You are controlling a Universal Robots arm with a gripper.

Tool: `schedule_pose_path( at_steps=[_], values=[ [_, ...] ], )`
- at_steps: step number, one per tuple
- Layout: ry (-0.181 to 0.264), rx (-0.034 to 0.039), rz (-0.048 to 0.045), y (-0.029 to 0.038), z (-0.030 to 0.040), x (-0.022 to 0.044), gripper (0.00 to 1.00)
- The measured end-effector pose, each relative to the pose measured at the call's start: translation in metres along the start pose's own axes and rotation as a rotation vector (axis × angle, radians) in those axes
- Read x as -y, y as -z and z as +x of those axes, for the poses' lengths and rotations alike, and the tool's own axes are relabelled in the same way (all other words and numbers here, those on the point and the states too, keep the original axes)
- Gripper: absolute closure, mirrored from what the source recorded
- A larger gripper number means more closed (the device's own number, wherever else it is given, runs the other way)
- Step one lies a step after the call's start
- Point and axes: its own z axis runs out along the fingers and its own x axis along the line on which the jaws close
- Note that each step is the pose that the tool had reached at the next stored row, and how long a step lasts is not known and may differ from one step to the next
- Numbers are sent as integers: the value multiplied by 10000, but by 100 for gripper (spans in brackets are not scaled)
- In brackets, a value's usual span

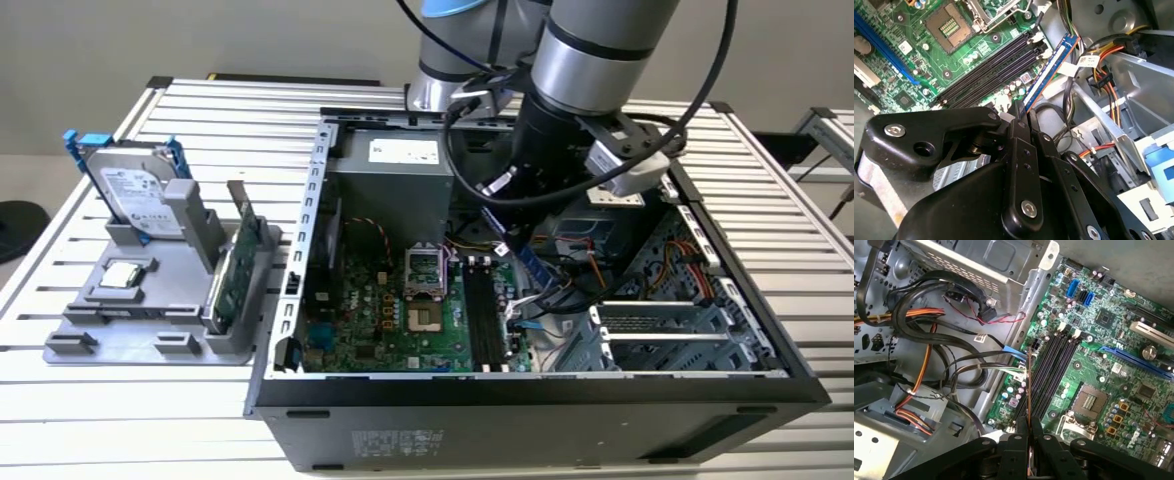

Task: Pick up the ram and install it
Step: 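Insert the ram into the slot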

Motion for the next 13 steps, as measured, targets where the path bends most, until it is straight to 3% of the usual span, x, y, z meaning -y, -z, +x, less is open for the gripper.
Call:
schedule_pose_path(
  at_steps=[13],
  values=[
    [-1740,-14,70,-35,2,0,100]
  ],
)
